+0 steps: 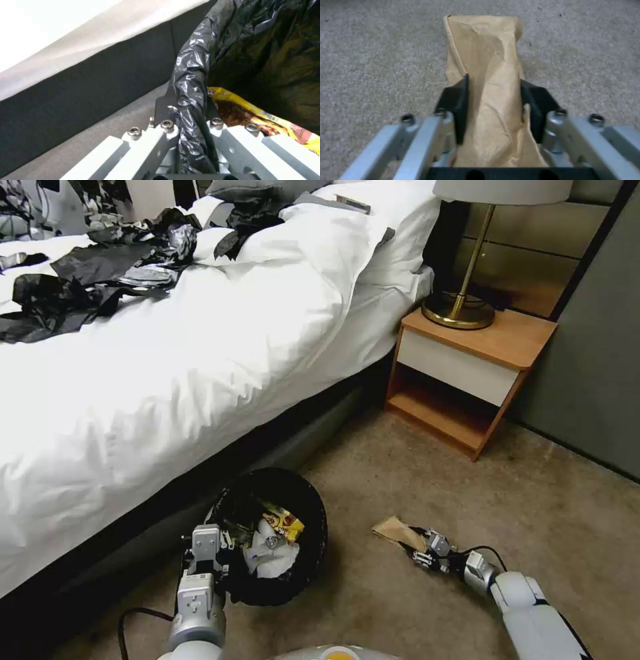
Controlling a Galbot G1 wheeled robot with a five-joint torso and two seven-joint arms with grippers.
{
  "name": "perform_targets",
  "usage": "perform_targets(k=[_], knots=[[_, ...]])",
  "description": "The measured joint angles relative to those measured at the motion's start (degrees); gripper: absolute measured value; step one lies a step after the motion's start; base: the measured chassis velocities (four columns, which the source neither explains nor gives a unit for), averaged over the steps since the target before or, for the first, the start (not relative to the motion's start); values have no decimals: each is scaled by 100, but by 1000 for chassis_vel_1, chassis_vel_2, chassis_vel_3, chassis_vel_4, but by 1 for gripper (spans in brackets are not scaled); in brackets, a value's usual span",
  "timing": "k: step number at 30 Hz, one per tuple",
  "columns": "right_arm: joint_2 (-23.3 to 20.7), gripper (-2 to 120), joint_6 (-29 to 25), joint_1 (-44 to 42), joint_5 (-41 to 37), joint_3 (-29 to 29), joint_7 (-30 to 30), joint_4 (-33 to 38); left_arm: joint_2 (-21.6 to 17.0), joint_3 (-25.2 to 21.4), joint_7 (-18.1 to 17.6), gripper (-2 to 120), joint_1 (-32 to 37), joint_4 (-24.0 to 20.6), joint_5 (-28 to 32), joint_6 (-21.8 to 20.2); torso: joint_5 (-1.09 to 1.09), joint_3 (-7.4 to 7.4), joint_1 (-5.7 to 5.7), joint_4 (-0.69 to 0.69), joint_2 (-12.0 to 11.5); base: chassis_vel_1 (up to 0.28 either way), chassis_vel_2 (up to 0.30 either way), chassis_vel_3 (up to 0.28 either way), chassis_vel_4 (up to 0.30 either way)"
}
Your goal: Pick up the trash bin, then pick up the garbage from the floor and place it into the trash bin.
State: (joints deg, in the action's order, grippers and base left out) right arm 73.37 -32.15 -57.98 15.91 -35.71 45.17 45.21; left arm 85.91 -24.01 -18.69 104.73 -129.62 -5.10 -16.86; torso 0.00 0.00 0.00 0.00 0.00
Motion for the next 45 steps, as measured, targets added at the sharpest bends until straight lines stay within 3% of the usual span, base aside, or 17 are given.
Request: perform_targets(k=[9,17,21,25,29,31,32,33,36,37,41,45], knots=[[0,0,-19,-7,-33,-21,-33,31,8,9,-2,1,13,-14,-14,6,0,0,0,1,0,0,0,0,0],[0,0,-74,-49,-324,12,-147,146,-3,17,-2,1,24,-14,-36,14,0,0,0,0,0,0,0,0,0],[-4,0,-81,-201,-1454,260,-336,631,1,26,-2,1,20,-14,-45,15,0,0,0,1,0,0,0,0,0],[-3,0,-90,-334,-1857,351,-470,1045,-1,27,-2,1,18,-15,-46,15,0,0,0,1,0,0,0,0,0],[-30,0,-46,-546,-2180,454,-594,1679,-13,25,-2,1,13,-11,-44,15,1,0,0,1,0,0,0,0,0],[-110,0,146,-947,-2672,603,-774,2975,-30,28,-2,1,6,19,-44,16,-1,0,0,1,0,0,0,0,0],[-110,0,146,-947,-2672,603,-774,2975,-30,28,-2,1,6,19,-44,16,-1,0,0,1,0,0,0,0,0],[-156,0,273,-1194,-2973,704,-885,3815,-57,51,-2,1,8,54,-64,20,-2,0,0,-1,0,0,0,0,0],[-230,0,468,-1492,-3364,936,-1090,5124,-67,64,-2,1,8,87,-80,25,-3,0,0,1,0,0,0,0,0],[-230,0,468,-1492,-3364,936,-1090,5124,-67,64,-2,1,8,87,-80,25,-3,0,0,1,0,0,0,0,0],[-361,0,783,-1811,-3640,1485,-1386,6397,-76,93,-2,1,7,135,-117,29,-4,0,0,-1,0,0,0,0,0],[-518,0,927,-2001,-3643,2117,-1611,6844,-92,104,-2,1,11,144,-126,30,-2,0,0,1,0,0,0,0,0]])
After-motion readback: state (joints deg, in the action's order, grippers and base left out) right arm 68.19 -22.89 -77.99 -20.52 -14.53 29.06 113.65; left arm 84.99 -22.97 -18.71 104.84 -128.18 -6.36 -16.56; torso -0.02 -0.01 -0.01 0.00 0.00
